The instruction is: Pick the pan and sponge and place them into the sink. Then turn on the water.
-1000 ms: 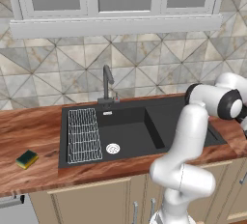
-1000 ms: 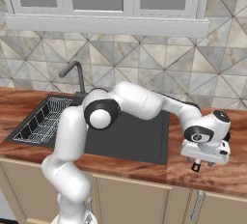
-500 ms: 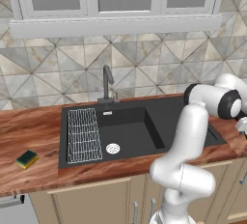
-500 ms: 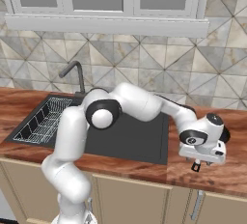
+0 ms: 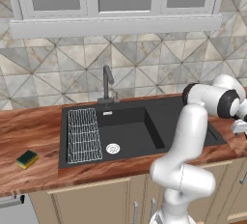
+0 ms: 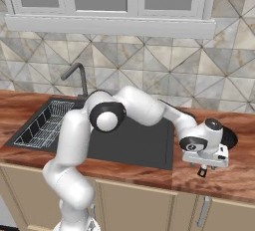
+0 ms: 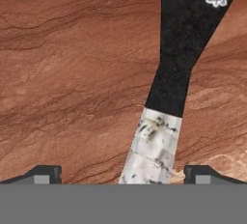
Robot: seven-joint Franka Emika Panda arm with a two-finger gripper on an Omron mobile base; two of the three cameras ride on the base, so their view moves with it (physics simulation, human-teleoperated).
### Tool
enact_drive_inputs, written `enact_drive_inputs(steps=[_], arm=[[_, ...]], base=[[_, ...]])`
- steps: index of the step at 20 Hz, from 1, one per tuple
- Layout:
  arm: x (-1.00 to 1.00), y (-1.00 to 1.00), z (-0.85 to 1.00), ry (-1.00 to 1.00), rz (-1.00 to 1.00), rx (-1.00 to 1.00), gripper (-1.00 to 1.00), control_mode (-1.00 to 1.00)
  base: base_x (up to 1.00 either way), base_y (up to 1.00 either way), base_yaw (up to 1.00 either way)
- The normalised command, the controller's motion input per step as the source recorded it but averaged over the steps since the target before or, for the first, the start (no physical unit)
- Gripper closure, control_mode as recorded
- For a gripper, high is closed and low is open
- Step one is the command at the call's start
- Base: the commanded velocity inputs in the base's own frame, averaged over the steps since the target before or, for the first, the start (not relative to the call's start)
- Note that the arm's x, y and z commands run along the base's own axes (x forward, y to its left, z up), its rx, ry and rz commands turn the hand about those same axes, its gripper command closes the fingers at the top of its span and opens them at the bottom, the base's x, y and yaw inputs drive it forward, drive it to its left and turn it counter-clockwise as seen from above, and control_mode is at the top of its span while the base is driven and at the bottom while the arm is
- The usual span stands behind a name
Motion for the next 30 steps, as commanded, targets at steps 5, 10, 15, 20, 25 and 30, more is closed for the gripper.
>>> enact_drive_inputs(steps=[5,10,15,20,25,30], arm=[[0.13,-0.21,-0.20,0.00,-0.02,-0.01,-1.00,-1.00],[0.03,-0.10,-0.28,0.02,-0.03,0.00,1.00,-1.00],[-0.02,-0.02,-0.37,0.06,-0.05,-0.01,1.00,-1.00],[-0.03,0.01,-0.11,0.02,-0.01,0.00,1.00,-1.00],[-0.11,0.09,0.00,-0.02,0.00,-0.02,1.00,-1.00],[-0.17,0.18,0.15,-0.10,0.03,-0.08,1.00,-1.00]], base=[[0.00,0.00,0.00],[0.00,0.00,0.00],[0.00,0.00,0.00],[0.00,0.00,0.00],[0.00,0.00,0.00],[0.00,0.00,0.00]])
